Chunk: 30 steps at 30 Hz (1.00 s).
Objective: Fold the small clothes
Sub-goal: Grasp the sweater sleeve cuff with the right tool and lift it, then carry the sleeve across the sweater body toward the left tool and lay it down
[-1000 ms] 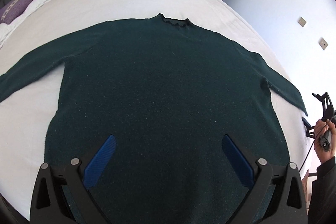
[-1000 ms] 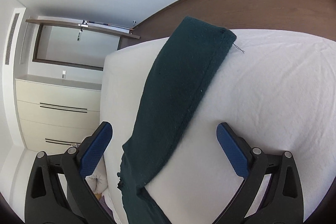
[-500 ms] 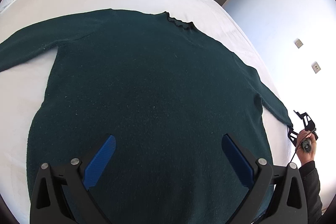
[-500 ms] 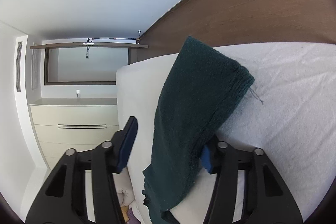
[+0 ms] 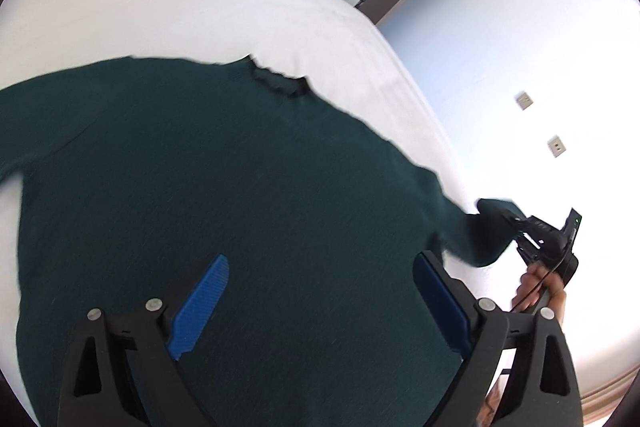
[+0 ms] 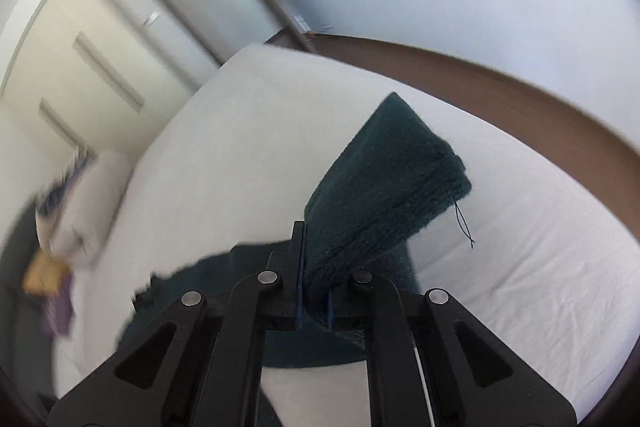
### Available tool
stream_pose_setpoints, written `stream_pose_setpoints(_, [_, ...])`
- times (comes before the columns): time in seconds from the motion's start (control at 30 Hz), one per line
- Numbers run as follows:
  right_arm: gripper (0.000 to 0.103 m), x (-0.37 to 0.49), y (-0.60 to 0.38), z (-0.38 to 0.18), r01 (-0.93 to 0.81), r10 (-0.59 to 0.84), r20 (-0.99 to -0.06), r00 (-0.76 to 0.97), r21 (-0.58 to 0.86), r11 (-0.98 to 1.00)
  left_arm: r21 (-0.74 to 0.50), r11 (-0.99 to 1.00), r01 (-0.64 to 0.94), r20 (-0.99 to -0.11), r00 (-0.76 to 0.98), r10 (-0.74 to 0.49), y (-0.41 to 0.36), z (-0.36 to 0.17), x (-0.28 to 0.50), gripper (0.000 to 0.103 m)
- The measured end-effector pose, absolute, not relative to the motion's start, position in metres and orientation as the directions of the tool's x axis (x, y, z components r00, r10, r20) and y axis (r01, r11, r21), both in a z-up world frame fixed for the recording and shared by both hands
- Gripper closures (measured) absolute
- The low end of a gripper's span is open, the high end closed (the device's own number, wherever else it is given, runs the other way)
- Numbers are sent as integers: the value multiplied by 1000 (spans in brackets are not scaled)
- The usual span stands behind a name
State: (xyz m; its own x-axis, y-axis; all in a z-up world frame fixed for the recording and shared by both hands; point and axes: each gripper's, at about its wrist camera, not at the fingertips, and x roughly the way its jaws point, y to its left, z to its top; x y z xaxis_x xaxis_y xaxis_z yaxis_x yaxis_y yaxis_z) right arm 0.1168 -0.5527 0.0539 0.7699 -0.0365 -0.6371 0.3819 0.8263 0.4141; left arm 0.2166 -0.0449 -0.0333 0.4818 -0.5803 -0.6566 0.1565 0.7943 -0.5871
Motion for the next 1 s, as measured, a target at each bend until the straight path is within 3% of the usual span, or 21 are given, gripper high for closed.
stream_pose_setpoints(0.13, [97,171,-401,72,106,-23,-662,749,85,991,-681,716,156,-601,440,-667,-55,-36,250,8])
stream_pose_setpoints(0.33, [97,191,-277,11,-47,-125,-691,712,-224,973,-823,562,84,-511,321,-797,-64,-65,278,8])
stream_pose_setpoints(0.57, [97,164,-220,-30,-102,-256,-605,754,-494,864,-925,380,-17,-373,238,-897,-78,-83,301,1])
stream_pose_setpoints(0.77, [97,123,-214,-73,-107,-298,-536,790,-599,794,-925,374,-69,-380,175,-908,-93,-91,325,3])
stream_pose_setpoints(0.8, [97,124,-210,-75,-111,-299,-529,794,-610,785,-919,388,-70,-394,159,-905,-97,-91,329,10])
stream_pose_setpoints(0.83, [97,130,-210,-76,-114,-298,-524,798,-616,779,-916,396,-69,-402,138,-905,-101,-93,332,27])
stream_pose_setpoints(0.87, [97,132,-208,-77,-117,-297,-520,800,-622,774,-910,408,-68,-413,109,-904,-106,-95,335,34])
stream_pose_setpoints(0.9, [97,135,-206,-79,-119,-298,-519,801,-625,771,-901,428,-67,-433,88,-897,-110,-98,337,49])
stream_pose_setpoints(0.93, [97,135,-205,-82,-121,-295,-523,800,-623,773,-895,443,-63,-447,79,-891,-113,-100,339,70])
stream_pose_setpoints(1.0, [97,135,-208,-78,-134,-284,-543,790,-606,784,-882,469,-55,-472,74,-879,-114,-102,342,97])
